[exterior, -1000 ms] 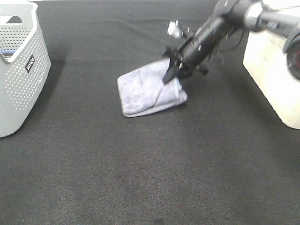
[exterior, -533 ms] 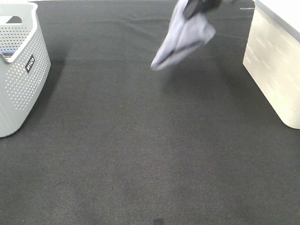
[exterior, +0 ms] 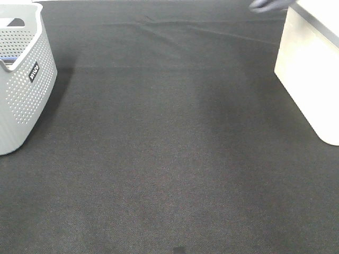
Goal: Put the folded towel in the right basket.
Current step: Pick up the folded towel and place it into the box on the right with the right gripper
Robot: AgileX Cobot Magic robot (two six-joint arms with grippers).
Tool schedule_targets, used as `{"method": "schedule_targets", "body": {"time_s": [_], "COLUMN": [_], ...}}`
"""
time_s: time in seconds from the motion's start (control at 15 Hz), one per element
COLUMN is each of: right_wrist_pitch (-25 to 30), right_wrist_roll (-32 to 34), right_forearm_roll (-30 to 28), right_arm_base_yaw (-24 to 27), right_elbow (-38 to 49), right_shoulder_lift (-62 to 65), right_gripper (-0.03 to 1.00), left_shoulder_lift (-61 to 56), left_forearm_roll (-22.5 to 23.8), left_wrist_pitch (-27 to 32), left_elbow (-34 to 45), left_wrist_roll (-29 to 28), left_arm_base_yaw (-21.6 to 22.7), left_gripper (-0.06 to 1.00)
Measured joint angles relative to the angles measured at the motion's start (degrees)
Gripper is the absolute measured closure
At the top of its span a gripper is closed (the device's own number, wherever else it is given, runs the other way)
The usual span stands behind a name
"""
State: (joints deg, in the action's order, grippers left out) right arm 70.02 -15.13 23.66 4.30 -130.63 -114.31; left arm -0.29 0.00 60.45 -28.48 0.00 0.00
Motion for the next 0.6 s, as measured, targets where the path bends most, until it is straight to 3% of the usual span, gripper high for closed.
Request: {"method": "schedule_targets", "body": {"time_s": [0.33, 0.47, 0.6], "right_wrist_pitch": [0.0, 0.0, 0.06], "right_wrist_roll": [2.81, 3.32, 4.81], "right_forearm_roll": [-3.38, -8.14, -9.11], "right_arm_base_yaw": [11.46, 12.26, 12.26], "right_elbow": [0.0, 0.0, 0.0], "right_shoulder_lift": [-0.97, -4.01, -6.82], "right_gripper": [0.9, 0.9, 0.9], "left_shoulder_lift": [0.0, 0.0, 0.0], "left_forearm_roll": [0.0, 0.0, 0.0], "left_wrist_pitch": [0.0, 0.0, 0.0], "left_elbow": [0.0, 0.0, 0.0], "left_wrist_roll": [0.0, 0.0, 0.0], "left_arm_base_yaw": [0.0, 0.0, 0.0], "left_gripper": [-0.03, -0.03, -0.03]}}
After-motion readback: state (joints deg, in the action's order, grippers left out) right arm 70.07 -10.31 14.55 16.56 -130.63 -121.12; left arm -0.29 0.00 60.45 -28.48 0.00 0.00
